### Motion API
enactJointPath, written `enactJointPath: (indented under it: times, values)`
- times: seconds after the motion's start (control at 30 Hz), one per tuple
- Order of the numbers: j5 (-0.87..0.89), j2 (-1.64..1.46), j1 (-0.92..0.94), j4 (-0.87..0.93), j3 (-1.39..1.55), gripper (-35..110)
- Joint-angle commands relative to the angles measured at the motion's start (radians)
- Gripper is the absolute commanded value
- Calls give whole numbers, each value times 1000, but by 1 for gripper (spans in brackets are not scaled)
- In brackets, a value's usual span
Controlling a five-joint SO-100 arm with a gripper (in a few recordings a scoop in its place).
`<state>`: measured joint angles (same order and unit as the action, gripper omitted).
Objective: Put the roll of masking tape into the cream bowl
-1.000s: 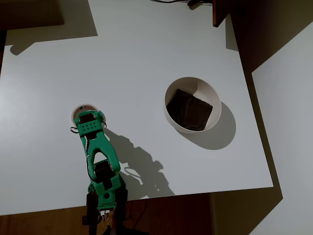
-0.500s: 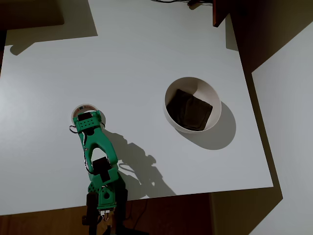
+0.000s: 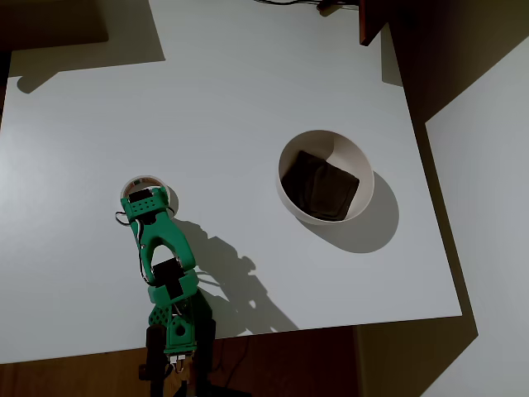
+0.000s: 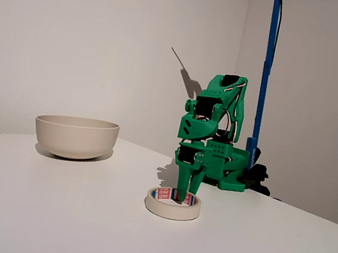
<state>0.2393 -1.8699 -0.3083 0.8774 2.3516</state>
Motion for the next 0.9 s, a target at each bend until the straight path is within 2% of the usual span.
enactJointPath:
  times: [0.0, 0.2, 0.47, 0.87]
  values:
    - [17, -23, -11, 9, -54, 10]
    - [17, -21, -12, 15, -52, 7]
    - [26, -20, -21, 17, -52, -8]
    - [20, -26, -31, 9, -52, -8]
